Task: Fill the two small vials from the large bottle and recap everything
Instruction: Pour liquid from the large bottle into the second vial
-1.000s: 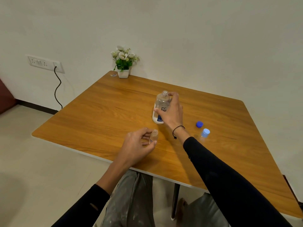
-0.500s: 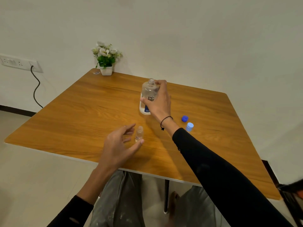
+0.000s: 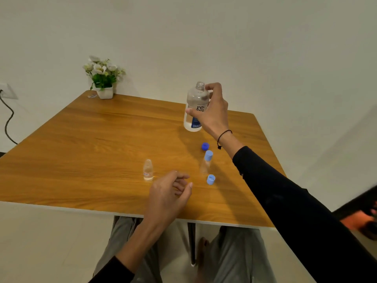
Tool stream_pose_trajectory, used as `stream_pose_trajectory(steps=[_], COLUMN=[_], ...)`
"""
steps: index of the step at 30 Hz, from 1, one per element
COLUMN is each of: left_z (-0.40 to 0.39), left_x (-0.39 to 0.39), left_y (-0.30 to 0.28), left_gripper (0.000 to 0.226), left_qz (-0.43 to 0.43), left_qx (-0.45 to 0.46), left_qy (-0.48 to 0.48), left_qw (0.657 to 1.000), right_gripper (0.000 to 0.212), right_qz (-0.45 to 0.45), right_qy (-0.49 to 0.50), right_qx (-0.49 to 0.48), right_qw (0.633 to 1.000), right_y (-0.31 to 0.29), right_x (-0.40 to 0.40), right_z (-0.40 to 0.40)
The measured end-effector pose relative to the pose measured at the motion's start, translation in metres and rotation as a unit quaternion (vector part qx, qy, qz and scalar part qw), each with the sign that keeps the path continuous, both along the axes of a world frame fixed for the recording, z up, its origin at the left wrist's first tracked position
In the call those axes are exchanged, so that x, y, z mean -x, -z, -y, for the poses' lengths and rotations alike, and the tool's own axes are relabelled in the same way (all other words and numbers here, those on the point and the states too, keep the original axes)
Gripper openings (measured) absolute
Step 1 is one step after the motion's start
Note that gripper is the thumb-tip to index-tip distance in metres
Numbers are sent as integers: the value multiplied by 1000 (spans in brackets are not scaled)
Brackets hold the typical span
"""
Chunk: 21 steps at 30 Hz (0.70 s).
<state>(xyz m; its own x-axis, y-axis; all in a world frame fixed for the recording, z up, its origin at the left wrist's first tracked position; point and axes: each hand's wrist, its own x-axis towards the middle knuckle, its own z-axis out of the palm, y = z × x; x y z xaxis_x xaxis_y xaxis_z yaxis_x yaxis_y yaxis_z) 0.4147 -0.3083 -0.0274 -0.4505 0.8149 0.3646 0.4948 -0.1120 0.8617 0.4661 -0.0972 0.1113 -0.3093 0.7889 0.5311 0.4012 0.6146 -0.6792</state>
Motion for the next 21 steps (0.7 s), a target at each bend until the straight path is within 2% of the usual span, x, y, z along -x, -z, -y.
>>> stream_pose_trajectory(steps=[10,21], left_z=[-42,-83], left_x=[-1,-7], left_y=[-6,-7], left_gripper=[31,59], left_qz=[28,-17], left_qx=[80,86], left_qy=[5,29], left_qw=[996,996], right_gripper=[78,80], right_qz=[-2,-12], right_qy=[102,134], right_qx=[49,84], right_qw=[994,987], right_y=[51,90], right_x=[-75,-98], right_z=[-46,-58])
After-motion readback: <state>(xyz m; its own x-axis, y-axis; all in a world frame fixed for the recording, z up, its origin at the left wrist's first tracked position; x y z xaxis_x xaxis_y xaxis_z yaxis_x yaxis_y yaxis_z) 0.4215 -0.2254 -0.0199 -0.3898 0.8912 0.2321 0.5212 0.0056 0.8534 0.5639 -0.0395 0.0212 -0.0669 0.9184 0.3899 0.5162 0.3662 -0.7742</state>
